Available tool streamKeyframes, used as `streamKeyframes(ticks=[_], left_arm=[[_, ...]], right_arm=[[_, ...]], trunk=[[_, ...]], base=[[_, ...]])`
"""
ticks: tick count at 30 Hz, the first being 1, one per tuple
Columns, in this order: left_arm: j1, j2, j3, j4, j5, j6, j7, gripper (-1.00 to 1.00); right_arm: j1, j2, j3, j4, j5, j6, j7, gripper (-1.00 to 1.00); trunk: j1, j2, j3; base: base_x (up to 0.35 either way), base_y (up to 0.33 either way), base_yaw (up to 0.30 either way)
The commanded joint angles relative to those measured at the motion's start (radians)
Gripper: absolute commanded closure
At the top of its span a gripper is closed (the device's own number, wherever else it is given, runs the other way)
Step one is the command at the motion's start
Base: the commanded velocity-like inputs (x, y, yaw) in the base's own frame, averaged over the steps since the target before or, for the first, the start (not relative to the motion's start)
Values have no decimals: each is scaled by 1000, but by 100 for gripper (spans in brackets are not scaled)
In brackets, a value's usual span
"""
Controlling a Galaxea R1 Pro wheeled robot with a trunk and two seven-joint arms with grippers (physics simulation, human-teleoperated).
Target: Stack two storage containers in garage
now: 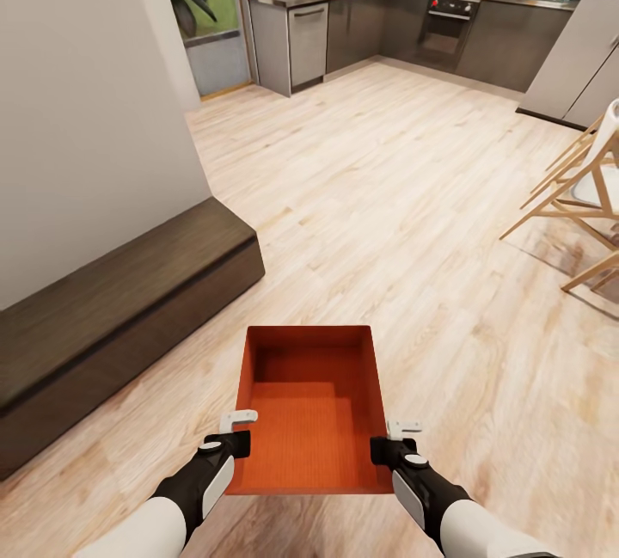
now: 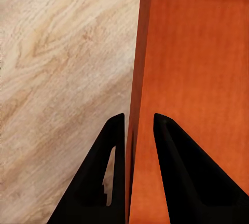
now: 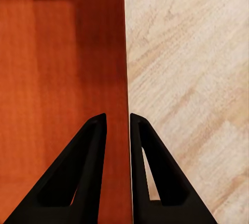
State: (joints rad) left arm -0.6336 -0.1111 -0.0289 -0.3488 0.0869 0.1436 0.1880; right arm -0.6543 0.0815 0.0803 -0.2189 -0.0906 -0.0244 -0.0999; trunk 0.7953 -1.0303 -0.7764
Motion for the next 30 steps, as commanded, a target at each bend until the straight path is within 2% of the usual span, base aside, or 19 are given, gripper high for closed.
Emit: streamKeyframes(ticks=[1,30], left_arm=[[0,1,1,-2,2,7,11,100],[0,2,1,-3,1,7,11,100]], right_arm=[[-1,-4,-5,0,-1,-3,-33,100],[-1,-3,-4,0,-1,-5,-37,100]], trunk=[[-4,7,3],[-115,210,94]], base=[[0,0,0],[0,0,0]])
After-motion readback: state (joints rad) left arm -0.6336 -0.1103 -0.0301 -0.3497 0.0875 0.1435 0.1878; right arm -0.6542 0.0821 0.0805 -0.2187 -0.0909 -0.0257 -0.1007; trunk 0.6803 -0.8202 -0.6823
